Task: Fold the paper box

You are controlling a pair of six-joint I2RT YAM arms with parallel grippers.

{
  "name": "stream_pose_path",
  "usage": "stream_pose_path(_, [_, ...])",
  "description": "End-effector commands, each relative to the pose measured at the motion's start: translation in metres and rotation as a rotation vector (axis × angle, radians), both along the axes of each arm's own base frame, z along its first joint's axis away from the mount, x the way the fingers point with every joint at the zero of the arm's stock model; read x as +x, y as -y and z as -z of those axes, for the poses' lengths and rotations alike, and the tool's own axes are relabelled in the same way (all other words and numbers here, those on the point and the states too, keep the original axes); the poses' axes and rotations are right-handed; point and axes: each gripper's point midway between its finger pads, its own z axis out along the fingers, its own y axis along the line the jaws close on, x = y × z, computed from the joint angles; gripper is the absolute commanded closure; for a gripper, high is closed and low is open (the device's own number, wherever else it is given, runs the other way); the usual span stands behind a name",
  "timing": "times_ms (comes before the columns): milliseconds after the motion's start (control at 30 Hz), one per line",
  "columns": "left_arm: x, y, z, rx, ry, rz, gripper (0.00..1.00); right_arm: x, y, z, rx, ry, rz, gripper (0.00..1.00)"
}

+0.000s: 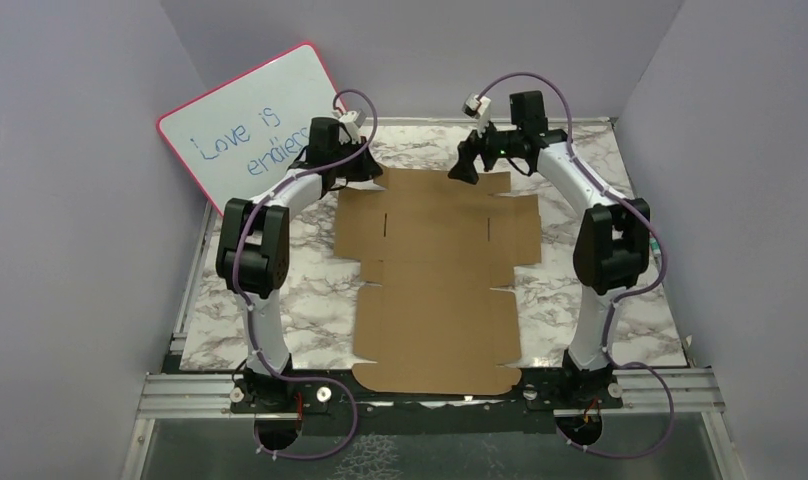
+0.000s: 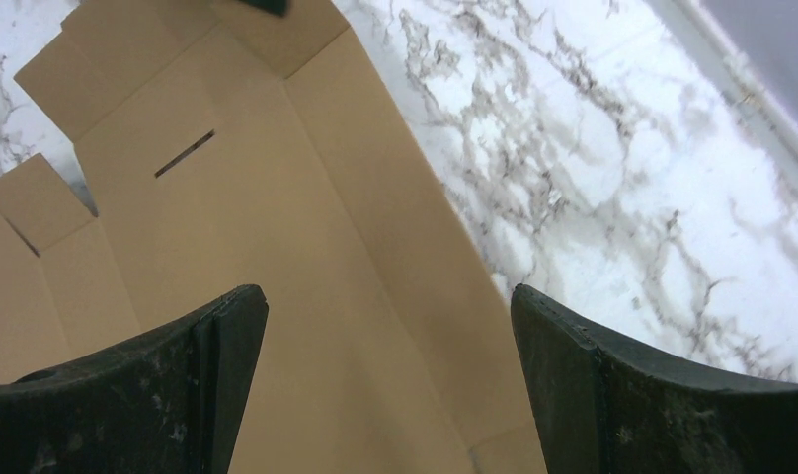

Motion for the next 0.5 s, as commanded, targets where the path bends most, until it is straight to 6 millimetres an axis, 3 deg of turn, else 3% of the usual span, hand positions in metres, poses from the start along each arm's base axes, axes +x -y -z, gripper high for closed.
stream_pose_path(0, [-0.01, 0.022, -0.047, -0.005, 0.167, 0.107, 0.93, 0.007, -0.005, 0.0, -0.035, 0.049, -0.116, 0.01])
stream_pose_path(233, [-0.021, 0.037, -0.066, -0.004, 0.245, 0.162, 0.93, 0.025, -0.011, 0.011, -0.045, 0.003, -0.13, 0.05])
stream_pose_path(467, [-0.028, 0.048, -0.078, -0.009, 0.287, 0.195, 0.93, 0.011, -0.018, 0.026, -0.017, -0.039, -0.235, 0.1])
